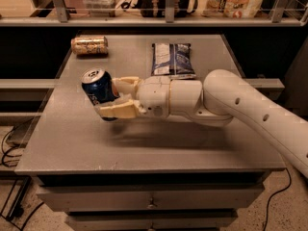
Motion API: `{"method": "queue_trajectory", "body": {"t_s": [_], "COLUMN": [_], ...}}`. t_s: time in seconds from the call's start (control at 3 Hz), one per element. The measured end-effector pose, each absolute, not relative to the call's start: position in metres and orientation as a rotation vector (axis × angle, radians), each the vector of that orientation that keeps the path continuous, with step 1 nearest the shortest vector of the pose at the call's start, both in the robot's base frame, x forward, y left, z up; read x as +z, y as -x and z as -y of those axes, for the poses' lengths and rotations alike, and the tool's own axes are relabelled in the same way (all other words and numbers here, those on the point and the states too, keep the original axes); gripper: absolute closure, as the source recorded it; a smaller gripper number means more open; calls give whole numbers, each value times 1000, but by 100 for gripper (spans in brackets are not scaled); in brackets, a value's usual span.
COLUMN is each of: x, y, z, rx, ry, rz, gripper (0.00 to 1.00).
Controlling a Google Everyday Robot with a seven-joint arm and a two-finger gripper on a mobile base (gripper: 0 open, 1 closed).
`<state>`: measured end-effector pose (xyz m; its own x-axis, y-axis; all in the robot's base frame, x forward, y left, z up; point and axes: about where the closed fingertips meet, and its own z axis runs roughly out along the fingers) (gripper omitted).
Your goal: Place pepsi can upright
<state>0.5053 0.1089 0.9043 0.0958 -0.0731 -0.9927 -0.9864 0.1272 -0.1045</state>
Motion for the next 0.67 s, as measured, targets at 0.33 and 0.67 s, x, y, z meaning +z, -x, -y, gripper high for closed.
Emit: {"method": "queue_trajectory", "body": {"t_s": [0.33,0.67], "x": [897,890], "y": [-503,-500], "z": [-113,-118], "rx": [993,959], "ry": [1224,1267], "rz": [-1272,-1306], "gripper": [59,35]}}
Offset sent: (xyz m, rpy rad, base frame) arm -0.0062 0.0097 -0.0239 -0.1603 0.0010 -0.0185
